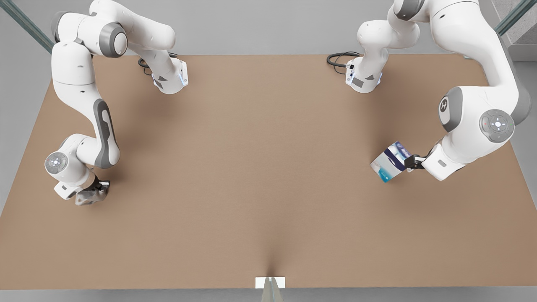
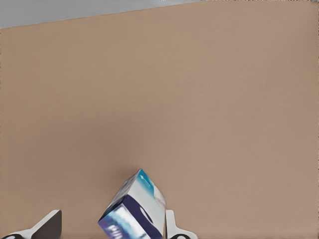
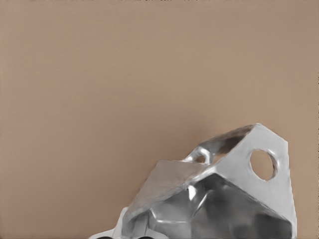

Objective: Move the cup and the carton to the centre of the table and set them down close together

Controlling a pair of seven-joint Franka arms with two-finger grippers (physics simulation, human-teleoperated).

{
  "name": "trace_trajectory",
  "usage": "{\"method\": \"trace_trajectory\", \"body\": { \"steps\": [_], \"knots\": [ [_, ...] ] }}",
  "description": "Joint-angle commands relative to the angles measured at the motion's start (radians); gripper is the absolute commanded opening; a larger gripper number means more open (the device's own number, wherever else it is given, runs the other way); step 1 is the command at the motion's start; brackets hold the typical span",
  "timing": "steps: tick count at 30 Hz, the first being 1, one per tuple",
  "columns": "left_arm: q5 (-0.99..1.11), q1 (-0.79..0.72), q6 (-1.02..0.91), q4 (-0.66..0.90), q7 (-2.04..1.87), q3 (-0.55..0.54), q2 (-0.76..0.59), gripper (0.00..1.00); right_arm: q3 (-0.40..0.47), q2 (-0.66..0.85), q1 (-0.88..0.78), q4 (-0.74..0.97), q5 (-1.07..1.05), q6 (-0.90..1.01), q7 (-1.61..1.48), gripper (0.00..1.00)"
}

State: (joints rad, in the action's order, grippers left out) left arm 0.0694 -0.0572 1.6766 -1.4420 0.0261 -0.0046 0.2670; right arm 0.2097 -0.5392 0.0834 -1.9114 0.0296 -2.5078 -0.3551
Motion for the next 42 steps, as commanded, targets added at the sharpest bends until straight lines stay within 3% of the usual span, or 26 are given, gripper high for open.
{"method": "trace_trajectory", "body": {
  "steps": [1,5,25,42],
  "knots": [
    [-0.005,0.0,0.002,0.0,0.0,0.0,0.0,1.0,0.001,0.007,-0.005,0.0,0.009,0.001,0.008,0.21],
    [-0.005,0.0,0.002,0.0,0.0,0.0,0.0,1.0,-0.007,0.034,-0.039,-0.002,0.007,0.014,0.015,0.21],
    [-0.006,0.002,0.008,0.0,0.0,0.014,0.003,1.0,-0.245,0.016,-0.088,0.078,-0.054,0.076,0.285,0.21],
    [-0.019,0.002,0.008,0.0,0.0,0.021,0.001,1.0,-0.315,-0.091,-0.246,0.298,-0.053,0.162,0.585,0.21]
  ]
}}
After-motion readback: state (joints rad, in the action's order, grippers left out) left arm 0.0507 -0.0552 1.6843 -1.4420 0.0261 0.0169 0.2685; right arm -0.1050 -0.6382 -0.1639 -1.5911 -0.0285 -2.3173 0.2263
